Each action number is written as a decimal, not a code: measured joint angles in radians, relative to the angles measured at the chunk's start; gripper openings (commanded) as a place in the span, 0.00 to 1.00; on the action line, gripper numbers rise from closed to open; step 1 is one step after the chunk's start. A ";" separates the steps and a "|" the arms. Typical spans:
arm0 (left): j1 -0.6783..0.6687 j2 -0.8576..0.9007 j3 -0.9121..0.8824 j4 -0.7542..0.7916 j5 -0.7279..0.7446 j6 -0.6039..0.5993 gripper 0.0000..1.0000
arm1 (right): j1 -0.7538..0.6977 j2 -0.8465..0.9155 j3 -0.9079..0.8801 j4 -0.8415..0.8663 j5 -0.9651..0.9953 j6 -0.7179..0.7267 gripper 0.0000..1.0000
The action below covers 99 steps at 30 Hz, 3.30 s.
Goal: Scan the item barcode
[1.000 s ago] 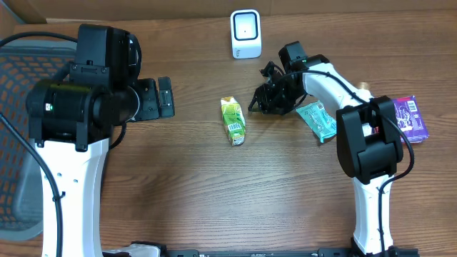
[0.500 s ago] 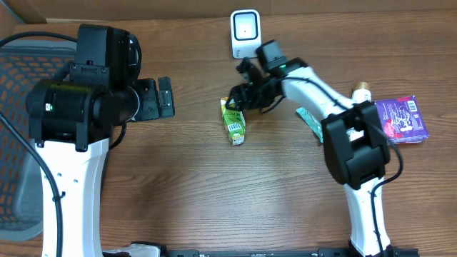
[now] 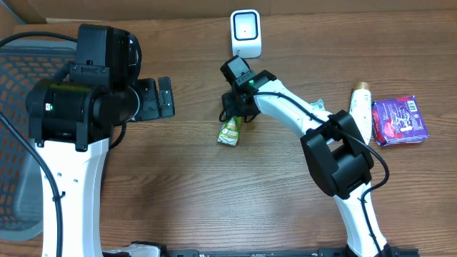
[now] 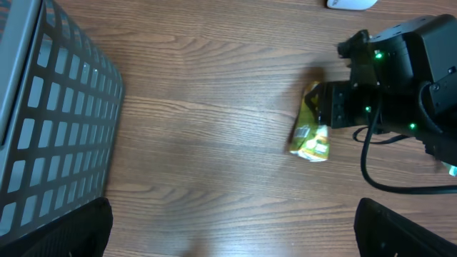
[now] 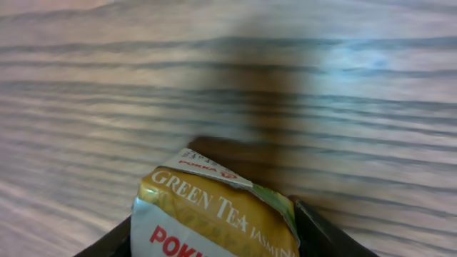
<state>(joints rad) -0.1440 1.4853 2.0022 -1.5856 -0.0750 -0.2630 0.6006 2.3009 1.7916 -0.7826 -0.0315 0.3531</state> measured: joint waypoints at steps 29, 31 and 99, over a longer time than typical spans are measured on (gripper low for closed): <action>0.000 0.000 0.000 0.000 0.000 0.000 0.99 | -0.150 -0.001 0.011 -0.107 -0.513 -0.192 0.04; 0.000 0.000 0.000 0.000 0.000 0.000 1.00 | -0.158 -0.003 0.011 -0.104 -0.601 -0.252 0.04; 0.000 0.000 0.000 0.000 0.000 0.000 0.99 | -0.104 -0.133 0.013 1.040 0.667 -1.081 0.04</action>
<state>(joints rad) -0.1440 1.4853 2.0022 -1.5860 -0.0750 -0.2630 0.4965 2.1681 1.8050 0.2577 0.6353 -0.7284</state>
